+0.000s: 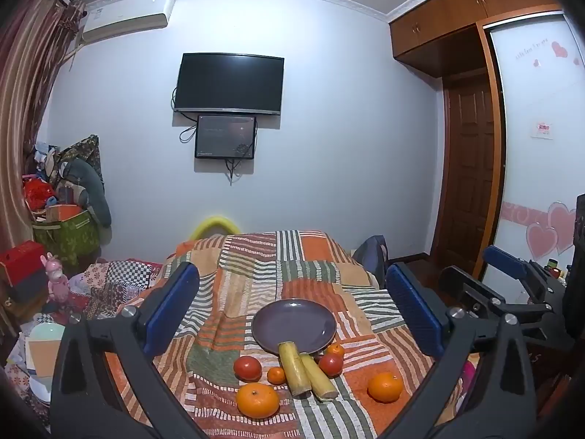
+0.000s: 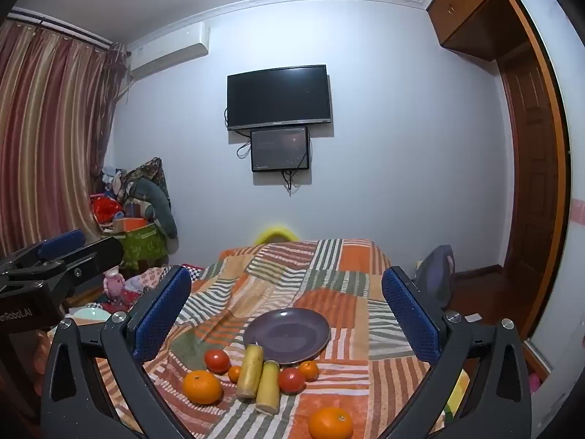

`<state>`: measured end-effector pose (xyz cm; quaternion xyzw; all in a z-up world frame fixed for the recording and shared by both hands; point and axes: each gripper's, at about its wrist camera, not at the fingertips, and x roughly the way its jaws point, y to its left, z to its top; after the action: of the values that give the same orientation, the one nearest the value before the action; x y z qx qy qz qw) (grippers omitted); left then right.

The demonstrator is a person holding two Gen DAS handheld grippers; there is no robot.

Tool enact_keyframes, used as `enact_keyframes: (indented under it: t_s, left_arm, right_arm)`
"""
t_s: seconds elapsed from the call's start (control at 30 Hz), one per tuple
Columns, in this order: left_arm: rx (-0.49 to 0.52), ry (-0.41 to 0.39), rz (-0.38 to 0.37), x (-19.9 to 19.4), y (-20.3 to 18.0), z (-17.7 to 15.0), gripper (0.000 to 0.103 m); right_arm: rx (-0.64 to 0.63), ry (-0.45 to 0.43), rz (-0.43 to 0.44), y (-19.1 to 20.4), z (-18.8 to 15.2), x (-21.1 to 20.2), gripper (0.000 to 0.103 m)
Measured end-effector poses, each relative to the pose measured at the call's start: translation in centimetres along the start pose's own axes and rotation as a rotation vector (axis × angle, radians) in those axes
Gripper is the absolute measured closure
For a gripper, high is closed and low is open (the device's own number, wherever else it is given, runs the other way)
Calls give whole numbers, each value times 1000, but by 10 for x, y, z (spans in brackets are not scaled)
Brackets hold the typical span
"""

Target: Organize fruits

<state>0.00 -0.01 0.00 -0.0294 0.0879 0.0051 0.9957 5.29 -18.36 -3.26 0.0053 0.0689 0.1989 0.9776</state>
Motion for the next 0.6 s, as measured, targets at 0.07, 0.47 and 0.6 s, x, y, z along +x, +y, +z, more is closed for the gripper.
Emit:
enact_keyframes:
  t_s: [0.07, 0.47, 0.6]
  left_arm:
    - [5, -4, 1, 0, 0, 0, 0]
    - [12, 2, -2, 3, -3, -5, 0]
    - [14, 0, -2, 3, -5, -5, 0]
  right_arm:
    - [1, -4, 4, 0, 0, 0, 0]
    - [9, -2, 13, 2, -2, -3, 0]
    - [15, 8, 19, -4, 1, -1, 0]
